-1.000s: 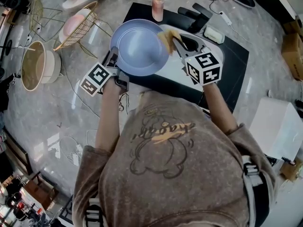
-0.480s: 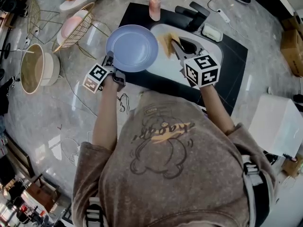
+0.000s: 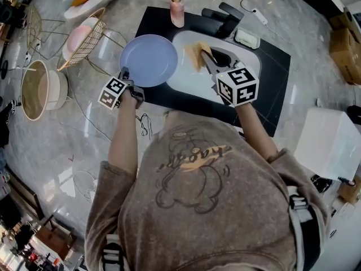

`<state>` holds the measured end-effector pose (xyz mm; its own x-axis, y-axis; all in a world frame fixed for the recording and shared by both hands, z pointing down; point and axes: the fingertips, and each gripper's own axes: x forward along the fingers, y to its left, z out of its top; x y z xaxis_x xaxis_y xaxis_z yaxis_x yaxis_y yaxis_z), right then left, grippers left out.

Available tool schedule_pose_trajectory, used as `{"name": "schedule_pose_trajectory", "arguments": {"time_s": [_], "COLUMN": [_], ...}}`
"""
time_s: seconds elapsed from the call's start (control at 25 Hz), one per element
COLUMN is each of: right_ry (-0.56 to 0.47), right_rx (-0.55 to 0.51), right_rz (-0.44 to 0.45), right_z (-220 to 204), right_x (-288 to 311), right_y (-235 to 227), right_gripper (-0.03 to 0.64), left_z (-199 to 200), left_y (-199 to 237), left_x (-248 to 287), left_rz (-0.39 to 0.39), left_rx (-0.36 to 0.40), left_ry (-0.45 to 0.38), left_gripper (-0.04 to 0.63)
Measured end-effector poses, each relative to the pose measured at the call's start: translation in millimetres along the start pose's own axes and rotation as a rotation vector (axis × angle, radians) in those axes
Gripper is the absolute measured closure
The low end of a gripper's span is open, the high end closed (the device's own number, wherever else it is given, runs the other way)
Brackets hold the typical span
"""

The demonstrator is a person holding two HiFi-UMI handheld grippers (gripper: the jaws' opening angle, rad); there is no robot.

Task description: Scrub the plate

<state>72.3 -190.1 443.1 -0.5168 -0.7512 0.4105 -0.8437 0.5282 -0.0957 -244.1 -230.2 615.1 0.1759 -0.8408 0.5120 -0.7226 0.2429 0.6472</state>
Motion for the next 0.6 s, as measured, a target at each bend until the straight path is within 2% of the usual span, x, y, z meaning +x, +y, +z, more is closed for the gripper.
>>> {"name": "schedule_pose_trajectory", "arguments": {"time_s": [0.28, 0.44, 0.6], "right_ry": [0.012, 0.019, 0.027], "right_rx": [0.011, 0.015, 0.019], "right_rz": [-0.017, -0.026, -0.029], "right_z": [-4, -6, -8], "right_x": [2, 3, 5], "right_y": [-6, -10, -11], "right_gripper": [0.565, 0.565, 0.565], "left_z": [2, 0, -4], "left_y": [7, 6, 5], "left_x": [14, 23, 29], "left_rz": [0.123, 0.149, 0.157], "left_rx": [0.171, 0.226, 0.276], "left_ry": [0.049, 0.088, 0.113], "left_gripper": [0.552, 0.548, 0.485]}}
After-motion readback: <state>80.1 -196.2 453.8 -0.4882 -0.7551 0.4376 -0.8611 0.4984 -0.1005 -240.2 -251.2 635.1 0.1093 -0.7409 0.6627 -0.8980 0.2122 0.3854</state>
